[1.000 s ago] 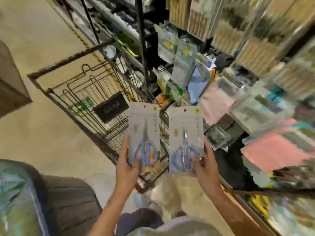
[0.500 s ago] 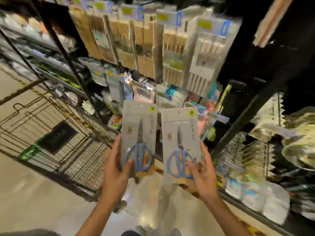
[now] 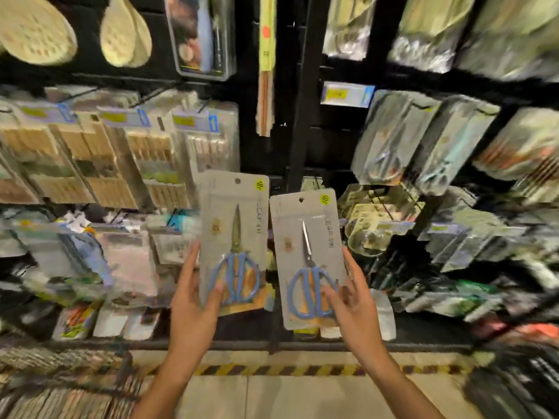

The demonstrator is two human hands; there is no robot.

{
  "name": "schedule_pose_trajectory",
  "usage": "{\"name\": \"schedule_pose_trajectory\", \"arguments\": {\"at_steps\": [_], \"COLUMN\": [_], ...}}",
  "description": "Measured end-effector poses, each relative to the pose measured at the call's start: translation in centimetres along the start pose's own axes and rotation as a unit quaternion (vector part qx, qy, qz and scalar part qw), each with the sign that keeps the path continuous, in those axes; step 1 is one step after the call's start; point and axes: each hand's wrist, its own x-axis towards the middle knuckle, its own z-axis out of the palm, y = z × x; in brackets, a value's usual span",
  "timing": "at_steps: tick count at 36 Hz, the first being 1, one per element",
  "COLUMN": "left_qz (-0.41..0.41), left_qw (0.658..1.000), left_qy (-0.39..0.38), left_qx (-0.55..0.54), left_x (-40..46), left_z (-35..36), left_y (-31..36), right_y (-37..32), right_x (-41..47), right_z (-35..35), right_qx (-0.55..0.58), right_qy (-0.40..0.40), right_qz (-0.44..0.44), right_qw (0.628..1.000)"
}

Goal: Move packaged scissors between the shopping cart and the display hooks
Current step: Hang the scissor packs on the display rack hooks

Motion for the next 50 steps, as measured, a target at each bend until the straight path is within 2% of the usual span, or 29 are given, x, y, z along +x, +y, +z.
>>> {"name": "schedule_pose_trajectory", "arguments": {"at_steps": [9,13,24,32,43,50], "left_qz": [0.011,0.031,0.072,0.087,0.117,0.104], "left_qw": [0.999,0.998,0.995,0.994,0.993,0.993], "left_qy": [-0.029,-0.016,0.061,0.064,0.026,0.016], "left_qx": [-0.039,-0.048,-0.019,-0.014,-0.018,-0.056], "left_x": [3.6,5.1,9.2,11.9,14.6,15.1], "left_z": [5.1,7.3,12.2,13.3,13.2,13.1], "left_y": [3.8,5.0,7.0,7.7,7.2,7.1], "right_y": [-2.8,-2.6,-0.2,0.8,1.1,0.0], "right_x": [2.8,5.5,13.5,17.0,19.9,21.8], "right_z": [-5.4,-7.1,-9.6,-8.7,-6.4,-4.9], "right_qx": [0.022,0.025,0.015,0.059,0.044,0.057], "right_qy": [0.058,0.073,0.022,-0.004,0.034,0.041], "right_qz": [-0.041,-0.064,-0.084,-0.048,-0.049,-0.069], "right_qw": [0.997,0.995,0.996,0.997,0.997,0.995]}}
